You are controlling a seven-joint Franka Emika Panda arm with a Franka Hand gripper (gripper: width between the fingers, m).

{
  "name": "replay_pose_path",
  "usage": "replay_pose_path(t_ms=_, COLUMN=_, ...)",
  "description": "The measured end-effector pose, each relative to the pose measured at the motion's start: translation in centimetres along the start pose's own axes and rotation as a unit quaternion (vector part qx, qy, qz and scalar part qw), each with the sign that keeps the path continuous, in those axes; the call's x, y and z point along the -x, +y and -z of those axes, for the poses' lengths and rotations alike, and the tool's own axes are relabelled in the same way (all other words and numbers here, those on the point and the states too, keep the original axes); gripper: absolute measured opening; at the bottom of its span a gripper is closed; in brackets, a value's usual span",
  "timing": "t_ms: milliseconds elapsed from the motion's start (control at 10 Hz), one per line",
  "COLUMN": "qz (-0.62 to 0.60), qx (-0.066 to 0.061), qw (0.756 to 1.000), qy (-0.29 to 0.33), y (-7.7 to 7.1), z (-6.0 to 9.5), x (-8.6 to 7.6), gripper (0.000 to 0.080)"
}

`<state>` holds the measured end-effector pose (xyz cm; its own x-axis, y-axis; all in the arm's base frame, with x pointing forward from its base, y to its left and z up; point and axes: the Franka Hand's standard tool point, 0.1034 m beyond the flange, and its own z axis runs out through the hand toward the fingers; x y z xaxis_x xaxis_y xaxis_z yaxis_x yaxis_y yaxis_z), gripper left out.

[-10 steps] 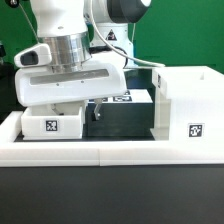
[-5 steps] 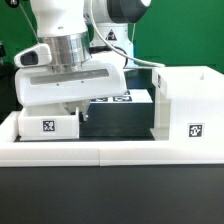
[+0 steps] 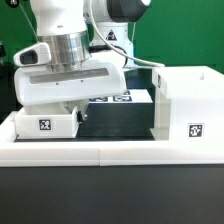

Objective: Assemble drawer

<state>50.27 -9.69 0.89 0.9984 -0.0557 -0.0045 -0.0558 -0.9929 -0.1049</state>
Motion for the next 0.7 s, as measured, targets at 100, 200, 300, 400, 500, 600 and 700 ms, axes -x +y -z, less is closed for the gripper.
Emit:
replay_pose_path(t_ms=100, qz=0.003, qx=-0.001, qw=1.0, qy=-0.001, y=-0.1, z=0.2, x=-0.1, gripper=0.0047)
replay_pose_path(t_ms=200, qz=0.019, qx=-0.005, qw=1.0, qy=-0.007, y=-0.6, z=1.1, x=-0.5, gripper=0.0047)
replay_pose_path(t_ms=300, qz=0.051, qx=-0.012, qw=0.998, qy=-0.031, y=-1.8, z=2.3, x=-1.1, gripper=0.0047)
replay_pose_path(t_ms=400, qz=0.06, qx=-0.023, qw=0.997, qy=-0.046, y=-2.4, z=3.2, x=-1.9, gripper=0.0047)
replay_pose_path(t_ms=500, qz=0.063, qx=-0.028, qw=0.997, qy=-0.047, y=-2.8, z=3.9, x=-2.6, gripper=0.0047)
replay_pose_path(t_ms=600, qz=0.061, qx=-0.025, qw=0.997, qy=-0.043, y=-2.6, z=3.5, x=-2.4, gripper=0.0047)
replay_pose_path(t_ms=700, qz=0.064, qx=-0.025, qw=0.997, qy=-0.045, y=-2.5, z=3.3, x=-2.2, gripper=0.0047)
